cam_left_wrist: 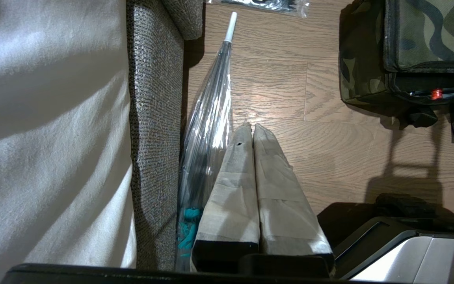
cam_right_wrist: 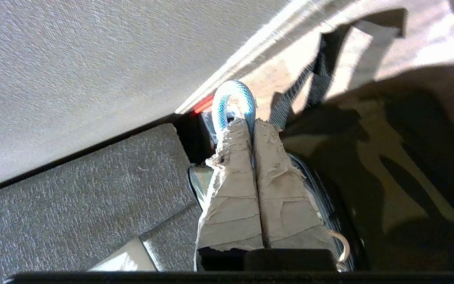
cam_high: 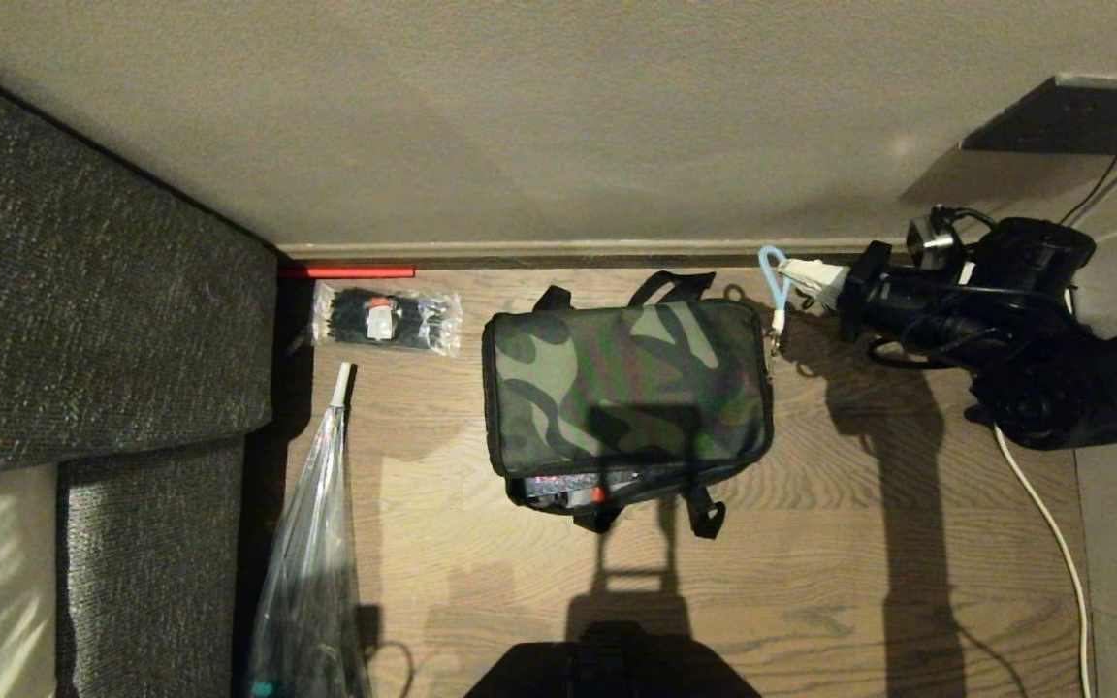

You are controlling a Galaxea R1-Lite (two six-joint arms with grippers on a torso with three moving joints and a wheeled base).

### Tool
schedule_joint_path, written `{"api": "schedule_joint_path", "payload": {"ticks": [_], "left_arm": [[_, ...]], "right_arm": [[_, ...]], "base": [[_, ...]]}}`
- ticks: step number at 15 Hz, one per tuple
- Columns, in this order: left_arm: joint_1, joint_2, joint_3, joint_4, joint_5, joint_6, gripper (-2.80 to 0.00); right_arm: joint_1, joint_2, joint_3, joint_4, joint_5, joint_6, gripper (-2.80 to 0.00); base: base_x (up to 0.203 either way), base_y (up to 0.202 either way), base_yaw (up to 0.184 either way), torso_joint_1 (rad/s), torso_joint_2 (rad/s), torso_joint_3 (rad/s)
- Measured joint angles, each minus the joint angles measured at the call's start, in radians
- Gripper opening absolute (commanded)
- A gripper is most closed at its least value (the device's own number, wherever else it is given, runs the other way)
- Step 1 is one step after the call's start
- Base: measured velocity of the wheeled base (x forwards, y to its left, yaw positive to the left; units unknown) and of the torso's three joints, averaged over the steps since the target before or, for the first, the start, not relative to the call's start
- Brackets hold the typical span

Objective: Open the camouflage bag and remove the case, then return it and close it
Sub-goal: Open the top of the storage box

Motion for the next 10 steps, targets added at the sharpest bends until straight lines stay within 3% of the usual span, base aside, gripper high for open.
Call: {"api": "schedule_joint_path", "payload": {"ticks": [10], "left_arm": [[0.0, 0.0, 0.0, 0.0, 0.0, 0.0, -2.8]], "right_arm": [[0.004, 0.053, -0.096, -0.01, -0.001, -0.023, -2.8]], "base": [[0.0, 0.0, 0.0, 0.0, 0.0, 0.0]]}}
